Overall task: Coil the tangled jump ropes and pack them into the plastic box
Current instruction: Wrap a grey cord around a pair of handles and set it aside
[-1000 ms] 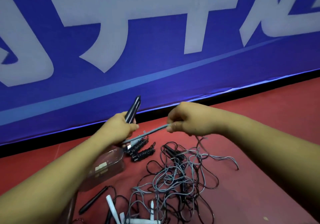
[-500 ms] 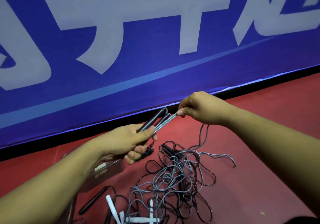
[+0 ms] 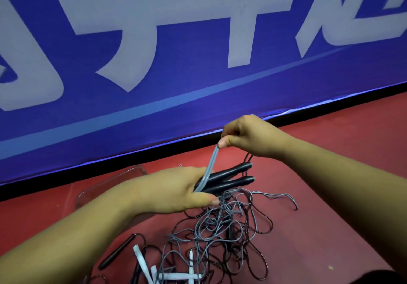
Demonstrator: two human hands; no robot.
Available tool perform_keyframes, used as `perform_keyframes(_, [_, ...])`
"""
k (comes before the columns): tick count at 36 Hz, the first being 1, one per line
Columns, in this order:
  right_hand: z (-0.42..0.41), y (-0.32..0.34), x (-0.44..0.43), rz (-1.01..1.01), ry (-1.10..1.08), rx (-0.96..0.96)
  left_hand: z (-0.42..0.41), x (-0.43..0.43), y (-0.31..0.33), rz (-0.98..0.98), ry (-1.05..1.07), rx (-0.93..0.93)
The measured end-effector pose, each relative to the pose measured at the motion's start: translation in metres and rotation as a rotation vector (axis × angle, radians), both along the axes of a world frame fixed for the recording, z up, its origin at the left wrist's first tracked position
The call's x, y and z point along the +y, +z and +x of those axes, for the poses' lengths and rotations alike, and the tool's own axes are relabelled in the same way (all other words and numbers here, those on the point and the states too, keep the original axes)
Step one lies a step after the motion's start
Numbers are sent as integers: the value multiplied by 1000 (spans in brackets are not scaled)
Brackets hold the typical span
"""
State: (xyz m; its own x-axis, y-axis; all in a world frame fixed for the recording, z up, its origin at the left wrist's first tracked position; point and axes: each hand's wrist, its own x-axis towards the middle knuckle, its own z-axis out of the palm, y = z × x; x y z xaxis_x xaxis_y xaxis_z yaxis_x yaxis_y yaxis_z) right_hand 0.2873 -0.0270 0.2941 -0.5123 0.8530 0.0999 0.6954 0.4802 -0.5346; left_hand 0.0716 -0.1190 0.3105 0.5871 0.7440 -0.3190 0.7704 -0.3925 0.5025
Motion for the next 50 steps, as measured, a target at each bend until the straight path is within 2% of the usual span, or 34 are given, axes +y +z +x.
perform_keyframes(4, [-5,-24,4,-102,6,129,0,4,1,149,120,-147])
perform_keyframes(7, [-9,-31,0,-201,-15,218,-11,10,9,261,273,-173])
perform_keyframes(14, [-36,-54,-22,-867,36,450,-41,29,9,257,602,-297])
perform_keyframes(17, [-49,-59,-31,-932,35,435,-49,35,6,277,664,-265])
perform_keyframes(22, [-72,-53,-45,-896,7,399,-62,45,-5,430,739,-96])
perform_keyframes(26, [-98,-40,-64,-687,10,286,-69,53,-20,512,753,67])
perform_keyframes(30, [-116,-24,-77,-416,126,116,-59,51,-32,565,608,288])
perform_keyframes(32, [-114,-11,-75,-375,160,93,-56,48,-36,569,530,386])
perform_keyframes(37, [-105,12,-69,-198,166,31,-45,37,-33,434,276,498])
perform_keyframes(40, [-96,23,-61,-38,140,-31,-37,32,-32,374,168,416])
perform_keyframes(43, [-84,31,-54,95,98,-71,-35,30,-31,302,129,225])
perform_keyframes(46, [-75,34,-47,88,59,-70,-34,27,-28,257,83,32])
perform_keyframes(50, [-62,38,-38,10,63,-52,-28,19,-21,190,74,-128])
